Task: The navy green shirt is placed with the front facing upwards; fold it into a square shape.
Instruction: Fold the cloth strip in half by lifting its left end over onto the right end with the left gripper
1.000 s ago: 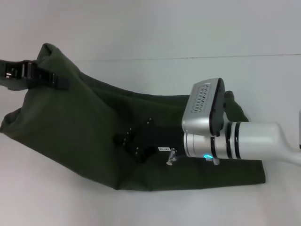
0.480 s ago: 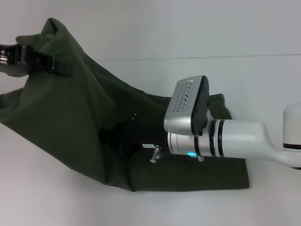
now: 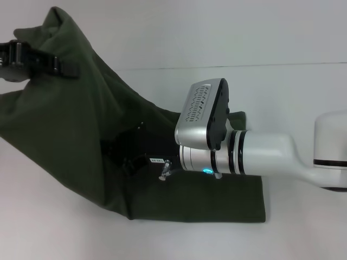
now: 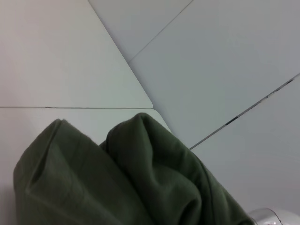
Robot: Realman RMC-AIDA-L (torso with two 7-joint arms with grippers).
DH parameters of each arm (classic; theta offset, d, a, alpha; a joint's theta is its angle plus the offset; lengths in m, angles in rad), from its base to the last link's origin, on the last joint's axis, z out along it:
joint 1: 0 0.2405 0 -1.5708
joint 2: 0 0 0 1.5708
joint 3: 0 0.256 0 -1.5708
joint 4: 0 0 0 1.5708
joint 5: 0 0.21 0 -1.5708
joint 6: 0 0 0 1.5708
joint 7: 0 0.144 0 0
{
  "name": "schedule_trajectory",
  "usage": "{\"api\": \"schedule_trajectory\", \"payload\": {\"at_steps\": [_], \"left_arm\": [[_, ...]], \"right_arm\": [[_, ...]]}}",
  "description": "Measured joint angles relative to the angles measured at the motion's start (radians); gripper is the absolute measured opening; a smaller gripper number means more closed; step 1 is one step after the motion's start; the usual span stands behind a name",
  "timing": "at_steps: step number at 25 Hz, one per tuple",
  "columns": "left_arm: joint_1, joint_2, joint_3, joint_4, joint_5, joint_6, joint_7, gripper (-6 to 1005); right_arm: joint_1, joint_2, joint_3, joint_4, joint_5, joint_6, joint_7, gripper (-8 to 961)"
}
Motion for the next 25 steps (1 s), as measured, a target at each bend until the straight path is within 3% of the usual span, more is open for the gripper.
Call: {"api": "schedule_trajectory", "payload": {"at_steps": [7,15,25], "left_arm": [[-0.001,-0.042,0.002,-0.018,0.0,-0.056,0.008,106],[-0.002,-0.089,0.008,-0.074,-0.002,-0.127,0.023,107],[-0.007,-0.186,0.035,-0.138,-0.014,-0.218,0.063,109]], "right_arm": [[-0.074,-0.01,0.037,-0.01,0.0,-0.002,0.0,-3],[-0.299,-0.022,0.14,-0.131,0.007,-0.143,0.01,-3],[-0.466,-0.031,0.253,-0.23,0.009,-0.248,0.056,-1]]}}
